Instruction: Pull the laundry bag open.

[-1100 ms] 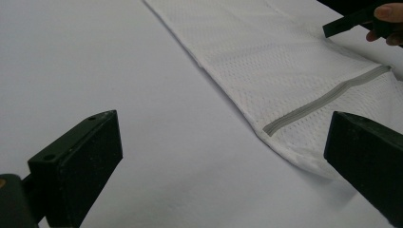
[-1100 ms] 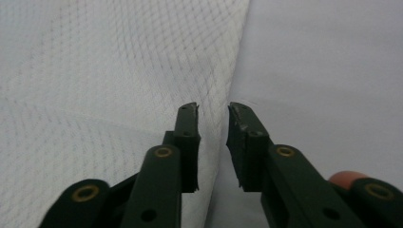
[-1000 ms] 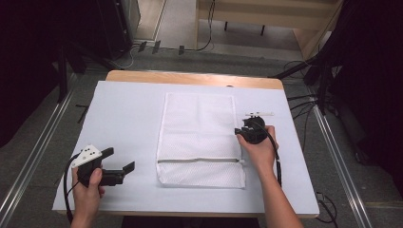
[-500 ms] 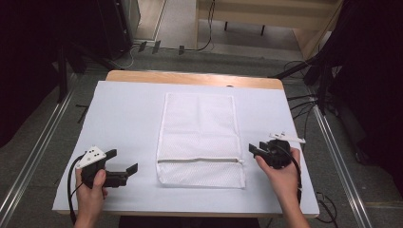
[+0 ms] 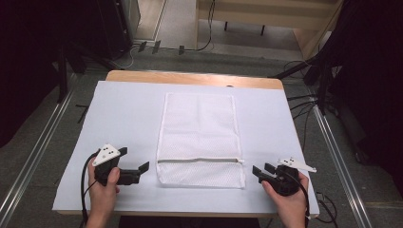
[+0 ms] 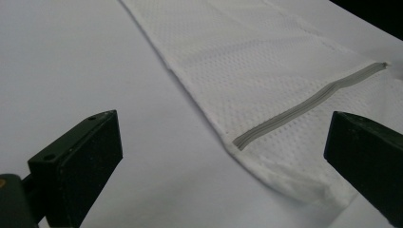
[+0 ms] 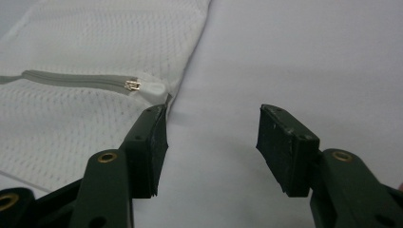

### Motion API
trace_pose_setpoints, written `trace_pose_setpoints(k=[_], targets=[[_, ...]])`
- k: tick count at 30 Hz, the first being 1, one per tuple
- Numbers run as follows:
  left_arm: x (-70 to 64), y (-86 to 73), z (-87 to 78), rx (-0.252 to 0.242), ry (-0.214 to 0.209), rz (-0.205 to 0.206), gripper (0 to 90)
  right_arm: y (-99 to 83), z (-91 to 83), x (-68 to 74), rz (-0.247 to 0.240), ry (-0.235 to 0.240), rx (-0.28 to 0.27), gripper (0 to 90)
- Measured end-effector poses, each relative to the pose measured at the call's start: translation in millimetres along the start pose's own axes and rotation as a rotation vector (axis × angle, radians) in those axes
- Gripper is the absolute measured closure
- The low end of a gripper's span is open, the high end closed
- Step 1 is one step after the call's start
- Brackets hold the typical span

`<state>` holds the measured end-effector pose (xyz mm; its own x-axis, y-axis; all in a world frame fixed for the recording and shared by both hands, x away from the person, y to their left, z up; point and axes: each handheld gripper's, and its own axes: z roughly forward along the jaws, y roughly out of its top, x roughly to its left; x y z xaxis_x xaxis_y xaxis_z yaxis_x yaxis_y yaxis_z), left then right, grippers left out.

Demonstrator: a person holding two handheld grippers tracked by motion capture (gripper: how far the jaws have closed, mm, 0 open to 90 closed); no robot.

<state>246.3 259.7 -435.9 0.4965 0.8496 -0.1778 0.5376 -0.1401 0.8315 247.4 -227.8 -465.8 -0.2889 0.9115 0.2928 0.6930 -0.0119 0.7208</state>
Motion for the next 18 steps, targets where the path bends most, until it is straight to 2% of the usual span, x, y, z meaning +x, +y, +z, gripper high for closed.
trace_pose_setpoints(k=[2, 3, 4, 6, 7, 9, 12, 16, 18], targets=[[-9.5, 2.2, 7.1, 0.021, 0.016, -0.007, 0.0, 0.5, -0.3, 1.2, 0.005, 0.013, -0.004, 47.3], [-9.5, 2.2, 7.1, 0.021, 0.016, -0.007, 0.0, 0.5, -0.3, 1.2, 0.005, 0.013, -0.004, 47.3], [-18.5, 4.6, 15.0, 0.042, 0.034, 0.003, 1.9, -0.3, 0.3, 3.2, 0.001, 0.029, 0.002, 49.4], [-26.7, 7.7, 22.4, 0.051, 0.03, 0.006, 4.0, -1.3, 1.4, 5.2, -0.003, 0.03, 0.008, 50.2], [-26.7, 7.7, 22.4, 0.051, 0.03, 0.006, 4.1, -1.3, 1.4, 5.2, -0.003, 0.03, 0.008, 50.2], [-38.7, 14.4, 30.4, 0.05, 0.005, 0.014, 4.1, -4.5, 4.7, 9.2, -0.023, 0.04, 0.023, 51.3], [-46.3, 19.9, 35.5, 0.05, -0.01, 0.02, 5.8, -6.1, 6.8, 11.9, -0.03, 0.041, 0.032, 51.5], [-64.5, 31.5, 51.0, 0.053, -0.056, 0.021, 6.4, -8.7, 13.1, 15.8, -0.036, 0.048, 0.045, 52.5], [-77.7, 36.4, 61.7, 0.064, -0.08, 0.031, 6.9, -8.6, 16.7, 20.3, -0.043, 0.06, 0.045, 52.4]])
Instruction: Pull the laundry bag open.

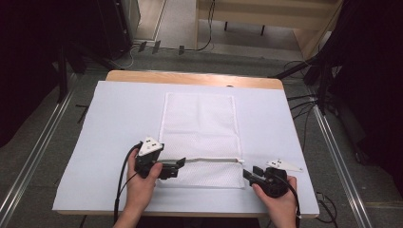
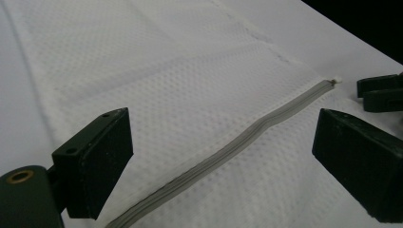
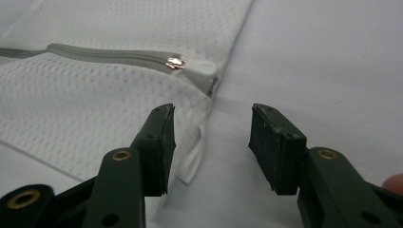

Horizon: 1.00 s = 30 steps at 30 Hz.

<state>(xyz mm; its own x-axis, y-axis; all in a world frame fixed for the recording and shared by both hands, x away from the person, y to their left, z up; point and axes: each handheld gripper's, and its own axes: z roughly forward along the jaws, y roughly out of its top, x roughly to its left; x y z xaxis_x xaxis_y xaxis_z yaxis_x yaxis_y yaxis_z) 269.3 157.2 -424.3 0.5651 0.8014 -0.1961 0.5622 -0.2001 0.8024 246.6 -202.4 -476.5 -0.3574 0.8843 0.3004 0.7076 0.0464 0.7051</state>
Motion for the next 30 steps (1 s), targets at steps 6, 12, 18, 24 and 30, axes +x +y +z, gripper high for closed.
trace_pose_setpoints(k=[6, 12, 18, 24, 30], targets=[[-26.2, 11.2, 24.4, 0.026, -0.043, 0.029, 7.0, 0.9, 12.2, 10.9, -0.028, 0.021, 0.026, 52.2], [-45.4, 17.6, 42.4, 0.057, -0.088, 0.048, 7.0, 1.1, 17.1, 16.1, -0.044, 0.023, 0.019, 51.9], [-57.6, 25.8, 58.3, 0.072, -0.07, 0.048, 16.3, -6.1, 20.4, 32.8, -0.124, -0.067, 0.004, 58.5], [-67.1, 35.9, 72.7, 0.103, -0.051, 0.025, 28.5, -7.9, 21.7, 38.2, -0.148, -0.174, -0.015, 83.4], [-80.8, 39.7, 88.7, 0.131, -0.068, 0.021, 33.3, -7.0, 20.4, 31.7, -0.13, -0.122, -0.024, 90.0]])
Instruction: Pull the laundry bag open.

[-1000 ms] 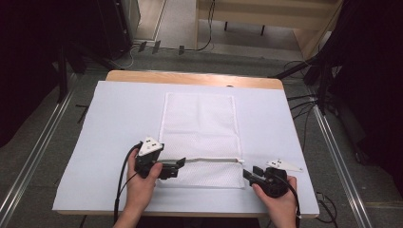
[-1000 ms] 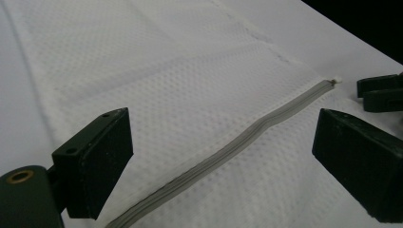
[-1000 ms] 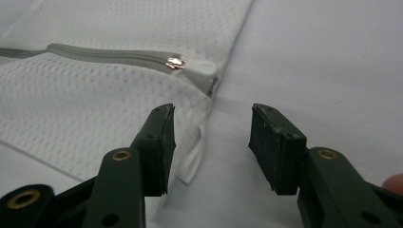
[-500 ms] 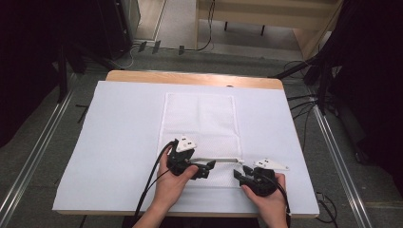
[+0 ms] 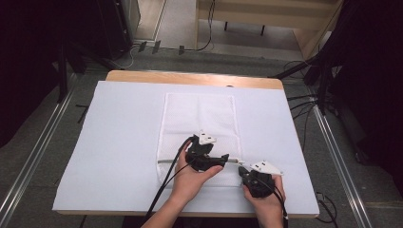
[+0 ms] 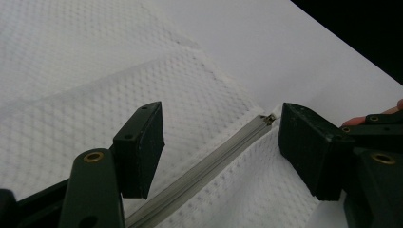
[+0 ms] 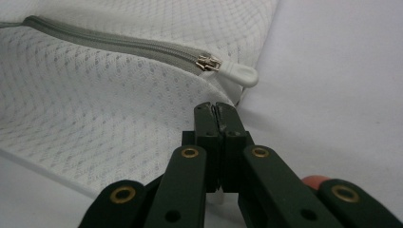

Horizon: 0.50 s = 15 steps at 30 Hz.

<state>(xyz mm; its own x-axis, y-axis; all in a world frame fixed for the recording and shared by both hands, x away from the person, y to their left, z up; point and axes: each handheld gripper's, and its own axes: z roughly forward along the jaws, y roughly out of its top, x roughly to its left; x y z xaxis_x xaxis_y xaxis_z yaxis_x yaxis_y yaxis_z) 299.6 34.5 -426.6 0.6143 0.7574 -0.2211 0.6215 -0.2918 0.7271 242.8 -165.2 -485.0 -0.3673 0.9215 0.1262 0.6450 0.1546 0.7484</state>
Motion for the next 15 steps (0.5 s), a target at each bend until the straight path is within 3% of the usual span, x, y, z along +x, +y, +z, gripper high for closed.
trace_pose_setpoints(k=[2, 9, 13, 15], targets=[[-2.7, 2.5, 3.6, 0.005, -0.001, 0.005, 33.8, -0.1, -0.6, 0.2, -0.003, 0.002, -0.004, 90.0], [-15.9, 14.8, 16.7, 0.023, -0.014, 0.023, 34.9, 3.7, -12.7, 4.4, -0.016, 0.006, -0.095, 90.0], [-22.0, 17.1, 32.8, 0.065, -0.028, -0.022, 30.2, 3.3, -14.8, 6.0, -0.041, 0.013, -0.128, 90.0], [-23.2, 17.4, 35.4, 0.073, -0.035, -0.024, 28.9, 3.3, -14.6, 6.3, -0.042, 0.014, -0.128, 90.0]])
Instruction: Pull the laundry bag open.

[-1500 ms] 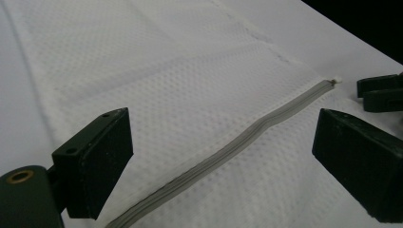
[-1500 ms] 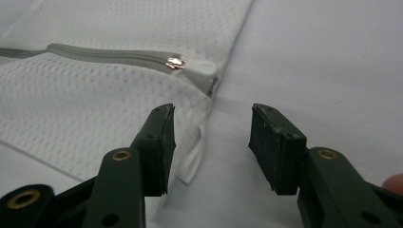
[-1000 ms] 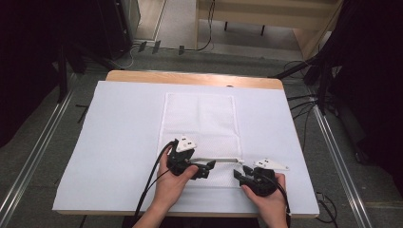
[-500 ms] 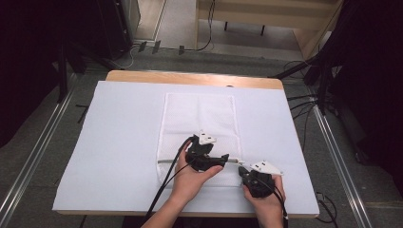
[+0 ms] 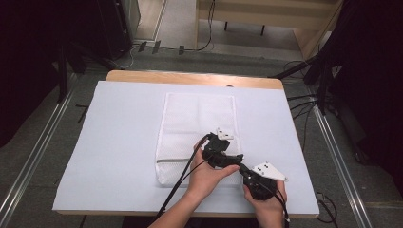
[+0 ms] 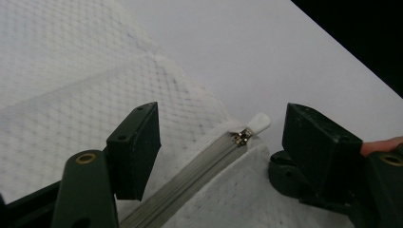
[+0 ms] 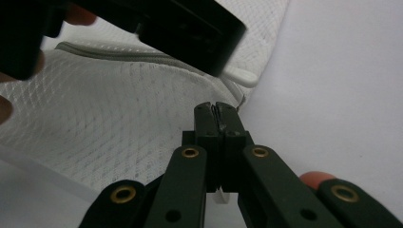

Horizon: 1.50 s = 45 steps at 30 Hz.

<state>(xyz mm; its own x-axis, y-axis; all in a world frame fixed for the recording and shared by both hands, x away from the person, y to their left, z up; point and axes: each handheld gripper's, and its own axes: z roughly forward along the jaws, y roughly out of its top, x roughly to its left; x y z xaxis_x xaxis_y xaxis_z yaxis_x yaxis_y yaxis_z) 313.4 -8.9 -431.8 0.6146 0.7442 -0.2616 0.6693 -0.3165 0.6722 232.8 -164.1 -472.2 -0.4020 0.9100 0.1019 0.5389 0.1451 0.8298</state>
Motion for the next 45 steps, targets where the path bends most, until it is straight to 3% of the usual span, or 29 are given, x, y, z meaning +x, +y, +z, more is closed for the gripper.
trace_pose_setpoints(k=[1, 5, 9, 12, 13, 14, 17, 24, 29, 32, 35, 37, 38, 39, 43, 45], targets=[[-3.3, 1.8, 5.7, 0.025, 0.006, 0.008, 28.2, -0.2, 0.0, 1.0, -0.002, 0.004, 0.001, 90.0], [-7.2, 5.7, 14.6, 0.046, 0.026, 0.008, 27.9, -0.1, -0.1, 2.6, -0.01, 0.01, -0.004, 90.0], [-7.0, 4.8, 20.1, 0.062, 0.052, 0.022, 37.9, -0.1, -0.1, 4.1, -0.017, 0.017, -0.002, 90.0], [-5.0, 4.0, 20.5, 0.071, 0.024, 0.031, 52.8, -0.2, 0.2, 3.1, -0.02, 0.016, -0.005, 90.0], [-3.2, 4.0, 19.1, 0.063, -0.001, 0.027, 52.8, -0.2, 0.3, 2.9, -0.02, 0.017, -0.005, 90.0], [-2.0, 4.5, 17.3, 0.052, -0.014, 0.023, 58.2, -0.2, 0.4, 3.0, -0.019, 0.021, -0.003, 90.0], [6.6, 6.7, 9.6, 0.028, -0.098, -0.022, 73.4, -1.0, 1.8, 2.9, -0.023, 0.025, 0.007, 90.0], [14.3, 5.9, -0.8, 0.014, -0.123, -0.031, 81.9, -1.0, 2.8, 0.4, -0.018, 0.019, 0.008, 90.0], [19.3, 2.6, -5.2, 0.021, -0.172, -0.041, 90.0, -0.4, 2.5, 0.5, -0.02, 0.017, 0.002, 90.0], [20.2, 1.4, -4.8, 0.013, -0.171, -0.05, 90.0, -0.2, 1.8, 0.4, -0.021, 0.017, 0.003, 90.0], [18.3, 2.9, -0.3, 0.002, -0.147, -0.06, 76.4, 0.0, 1.5, -0.4, -0.017, 0.016, 0.003, 90.0], [12.9, 5.3, 6.1, 0.016, -0.107, -0.031, 67.9, 0.3, 1.3, -0.3, -0.019, 0.017, 0.001, 90.0], [12.9, 5.3, 6.1, 0.016, -0.107, -0.031, 65.2, 0.3, 1.3, -0.3, -0.019, 0.017, 0.001, 90.0], [8.3, 7.6, 13.9, 0.04, -0.093, -0.004, 63.7, 0.6, 1.2, -0.2, -0.014, 0.018, -0.002, 90.0], [0.2, 10.3, 25.3, 0.072, -0.111, 0.034, 62.5, 0.4, 1.5, -1.1, -0.016, 0.026, 0.001, 90.0], [-2.4, 10.5, 30.4, 0.089, -0.096, 0.047, 59.3, 0.2, 1.8, -1.2, -0.011, 0.029, 0.005, 90.0]])
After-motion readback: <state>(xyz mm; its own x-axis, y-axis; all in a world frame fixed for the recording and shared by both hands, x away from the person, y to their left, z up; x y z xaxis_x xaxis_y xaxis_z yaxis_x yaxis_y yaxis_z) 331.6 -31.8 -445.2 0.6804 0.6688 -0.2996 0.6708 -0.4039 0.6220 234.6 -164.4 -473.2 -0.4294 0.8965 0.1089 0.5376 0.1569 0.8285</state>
